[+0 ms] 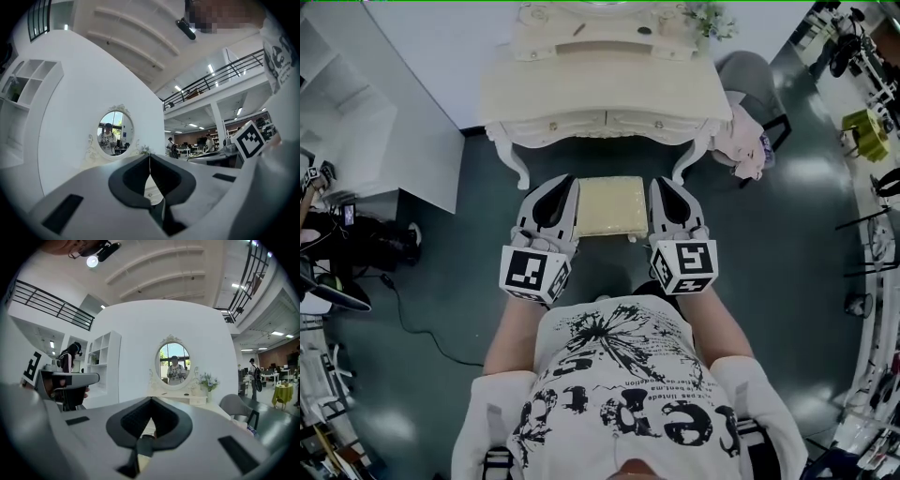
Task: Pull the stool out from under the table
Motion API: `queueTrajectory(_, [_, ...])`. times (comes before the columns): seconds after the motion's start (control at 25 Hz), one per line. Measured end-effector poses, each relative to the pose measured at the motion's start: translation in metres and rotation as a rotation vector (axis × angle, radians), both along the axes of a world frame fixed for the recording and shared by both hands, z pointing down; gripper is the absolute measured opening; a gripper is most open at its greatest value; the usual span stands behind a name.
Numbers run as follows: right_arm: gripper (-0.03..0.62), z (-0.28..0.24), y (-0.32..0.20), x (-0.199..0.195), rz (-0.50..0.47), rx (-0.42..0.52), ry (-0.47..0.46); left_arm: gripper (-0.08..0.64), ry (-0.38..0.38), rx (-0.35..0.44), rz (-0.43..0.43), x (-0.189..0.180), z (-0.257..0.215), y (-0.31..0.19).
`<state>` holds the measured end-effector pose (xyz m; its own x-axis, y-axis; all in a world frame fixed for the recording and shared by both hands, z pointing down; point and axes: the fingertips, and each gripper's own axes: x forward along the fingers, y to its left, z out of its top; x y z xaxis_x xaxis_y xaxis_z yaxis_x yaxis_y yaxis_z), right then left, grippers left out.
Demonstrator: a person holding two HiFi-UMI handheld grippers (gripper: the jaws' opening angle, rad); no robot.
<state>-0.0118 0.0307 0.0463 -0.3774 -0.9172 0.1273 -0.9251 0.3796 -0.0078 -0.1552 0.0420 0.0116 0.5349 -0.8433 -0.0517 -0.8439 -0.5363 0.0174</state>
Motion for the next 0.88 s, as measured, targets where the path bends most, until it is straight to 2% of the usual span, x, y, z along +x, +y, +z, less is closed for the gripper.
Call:
queueTrajectory(0.4, [0.017, -0.001, 0.003, -0.005, -0.004, 0.003, -0.01, 0.021, 0.018, 0.002, -0.023, -0.008, -0.003, 0.003])
queueTrajectory(0.64, [0.017, 0.003, 0.009, -0.014, -0.026, 0.007, 0.026, 0.021, -0.01, -0.015, -0.04, -0.016, 0.003, 0.0])
queueTrajectory(0.88, [0.017, 0.011, 0.016, -0.017, -0.04, 0.006, 0.054, 0.021, -0.02, -0.02, -0.018, -0.011, 0.01, 0.002])
